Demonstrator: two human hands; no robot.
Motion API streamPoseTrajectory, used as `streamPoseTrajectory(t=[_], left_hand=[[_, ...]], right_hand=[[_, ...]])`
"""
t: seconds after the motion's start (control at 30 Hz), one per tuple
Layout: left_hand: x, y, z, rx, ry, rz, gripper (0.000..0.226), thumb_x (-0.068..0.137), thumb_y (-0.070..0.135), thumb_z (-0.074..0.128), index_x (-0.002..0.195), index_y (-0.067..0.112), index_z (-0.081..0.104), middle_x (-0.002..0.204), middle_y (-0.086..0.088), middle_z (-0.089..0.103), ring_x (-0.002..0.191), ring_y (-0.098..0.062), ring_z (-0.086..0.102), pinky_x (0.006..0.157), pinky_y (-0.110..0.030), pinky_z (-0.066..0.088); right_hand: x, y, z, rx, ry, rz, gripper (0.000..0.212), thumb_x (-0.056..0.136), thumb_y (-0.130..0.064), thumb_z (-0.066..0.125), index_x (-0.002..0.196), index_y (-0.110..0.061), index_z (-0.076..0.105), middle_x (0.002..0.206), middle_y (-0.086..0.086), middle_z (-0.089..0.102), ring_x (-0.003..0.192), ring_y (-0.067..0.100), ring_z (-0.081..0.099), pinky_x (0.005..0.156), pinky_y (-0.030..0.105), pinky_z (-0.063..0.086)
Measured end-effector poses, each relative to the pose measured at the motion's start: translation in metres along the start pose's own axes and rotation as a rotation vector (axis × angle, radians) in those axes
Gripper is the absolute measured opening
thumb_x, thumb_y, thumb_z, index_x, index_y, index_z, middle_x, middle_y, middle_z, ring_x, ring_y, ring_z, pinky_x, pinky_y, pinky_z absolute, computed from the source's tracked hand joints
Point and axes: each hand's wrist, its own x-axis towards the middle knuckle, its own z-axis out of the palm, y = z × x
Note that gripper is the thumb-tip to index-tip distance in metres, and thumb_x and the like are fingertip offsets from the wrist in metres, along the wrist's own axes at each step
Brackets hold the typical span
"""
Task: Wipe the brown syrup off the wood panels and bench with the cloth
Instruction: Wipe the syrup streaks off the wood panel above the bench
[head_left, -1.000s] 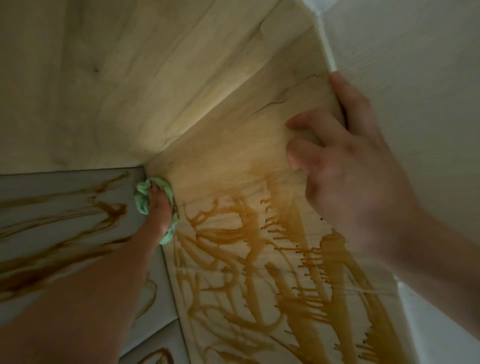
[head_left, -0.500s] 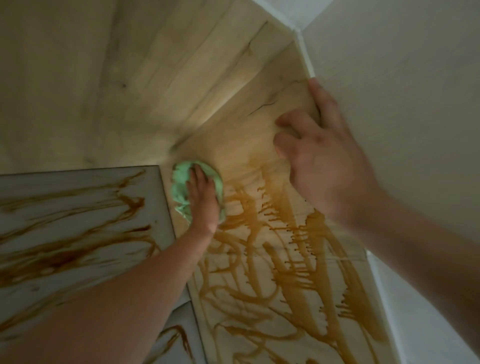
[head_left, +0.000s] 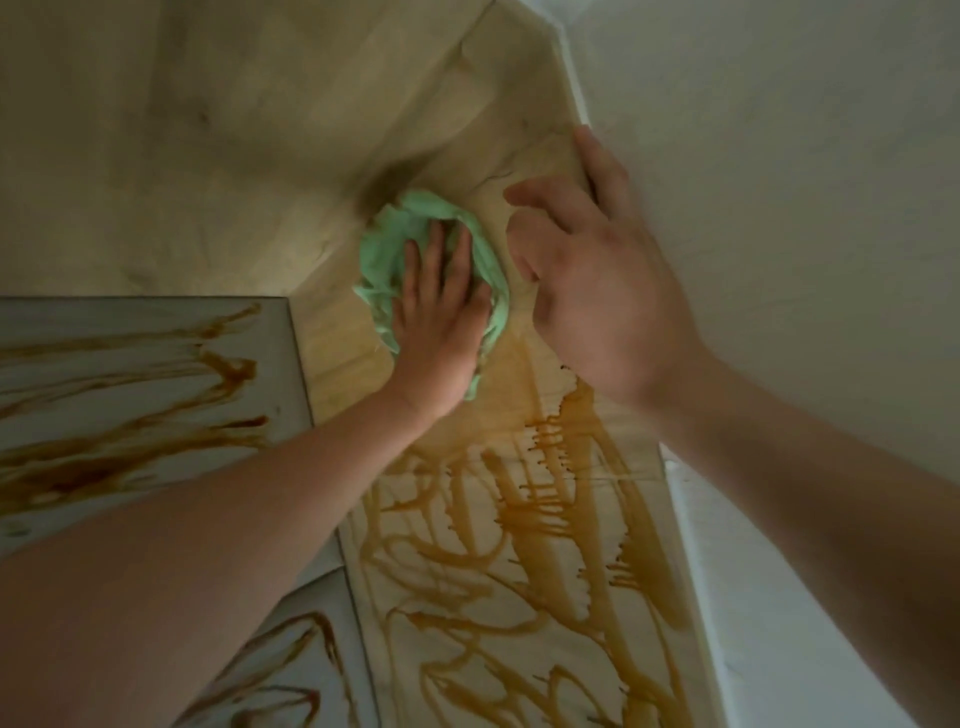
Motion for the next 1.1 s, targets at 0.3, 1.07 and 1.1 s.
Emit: streamPoseTrajectory(t=[0.3,1.07,1.1], left_hand=[[-0.088,0.078,-0.012,-0.092,-0.234,0.066,0.063,0.101,0.059,0.010,0.153,0.053,-0.025,0.169,0.010,-0.024,0.155,-0.022,-0.028,0.124,-0.062,-0.003],[-0.137,0.138,0.000,-0.151,-0.190,-0.143,0.069,0.098,0.067,0.011,0.162,0.044,-0.001,0.173,0.001,0.002,0.156,-0.018,-0.007,0.125,-0.059,0.006],[-0.117,0.140,-0.002,-0.199,-0.126,-0.202,0.067,0.097,0.067,0.011,0.158,0.048,-0.009,0.172,0.008,-0.007,0.157,-0.016,-0.012,0.126,-0.056,0.001]], right_hand=[[0.003,0.001,-0.001,0.194,0.053,0.013,0.028,0.078,0.012,0.042,0.095,-0.001,0.059,0.120,0.024,0.063,0.124,0.049,0.058,0.121,0.059,0.030],[-0.121,-0.029,-0.077,0.332,-0.033,0.287,0.040,0.079,0.010,0.039,0.106,-0.002,0.065,0.122,0.014,0.061,0.105,0.021,0.060,0.080,0.028,0.053],[-0.120,-0.029,-0.076,0.327,-0.036,0.278,0.036,0.082,0.009,0.040,0.105,-0.001,0.065,0.121,0.015,0.061,0.103,0.022,0.060,0.079,0.028,0.053]])
